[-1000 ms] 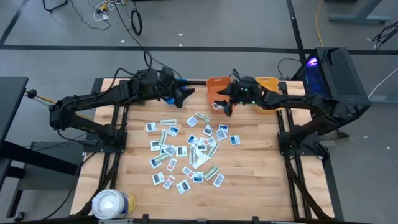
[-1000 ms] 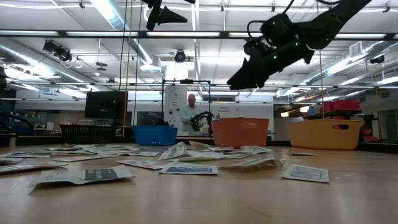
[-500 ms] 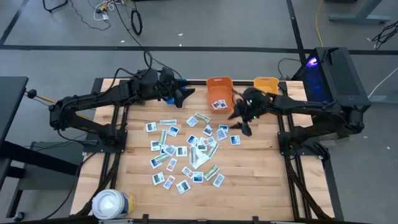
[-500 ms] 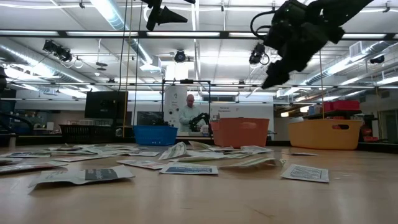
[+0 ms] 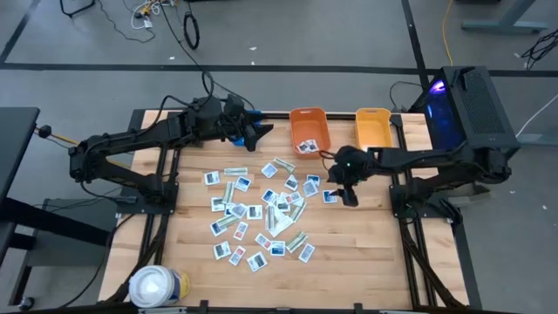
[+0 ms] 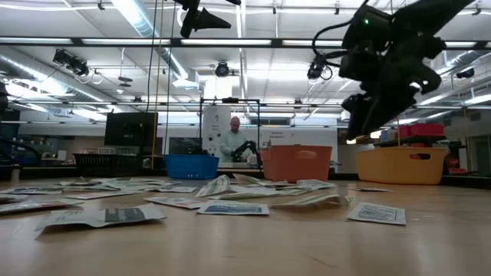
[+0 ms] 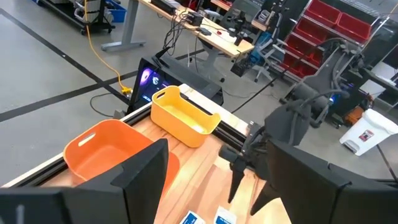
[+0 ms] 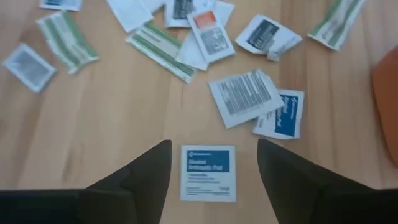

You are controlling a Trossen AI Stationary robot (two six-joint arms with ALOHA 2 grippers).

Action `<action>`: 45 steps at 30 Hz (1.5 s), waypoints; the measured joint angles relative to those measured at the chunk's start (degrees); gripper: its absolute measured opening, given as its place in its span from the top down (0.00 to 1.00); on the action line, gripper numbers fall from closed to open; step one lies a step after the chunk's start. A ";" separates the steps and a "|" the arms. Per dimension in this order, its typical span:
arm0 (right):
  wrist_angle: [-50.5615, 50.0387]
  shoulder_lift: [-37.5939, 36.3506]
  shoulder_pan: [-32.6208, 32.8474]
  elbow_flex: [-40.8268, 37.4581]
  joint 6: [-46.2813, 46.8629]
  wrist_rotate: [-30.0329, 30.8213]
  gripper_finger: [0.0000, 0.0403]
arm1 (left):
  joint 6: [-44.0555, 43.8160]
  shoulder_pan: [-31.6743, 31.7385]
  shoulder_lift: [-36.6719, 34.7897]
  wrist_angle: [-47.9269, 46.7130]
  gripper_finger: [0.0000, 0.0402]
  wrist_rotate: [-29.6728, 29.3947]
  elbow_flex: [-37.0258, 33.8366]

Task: Pick & Place First Aid Supplies
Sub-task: Put the alcohol pad into the black bin

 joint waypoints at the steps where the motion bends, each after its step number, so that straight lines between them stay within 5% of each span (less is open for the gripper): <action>1: 1.27 0.00 0.00 -1.23 0.02 0.11 0.41 | 0.00 0.00 0.00 0.00 0.32 0.00 -0.01; 20: 19.48 0.15 -0.02 -15.93 0.06 4.60 0.41 | -0.13 0.02 0.00 -0.25 0.32 0.02 0.01; 40: 28.25 10.51 0.17 -16.94 0.65 5.40 0.41 | -0.19 0.00 0.00 -0.22 0.32 0.02 -0.01; 45: 27.99 10.91 0.20 -16.92 0.68 5.22 0.48 | -0.20 0.02 -0.02 -0.20 0.32 0.02 -0.01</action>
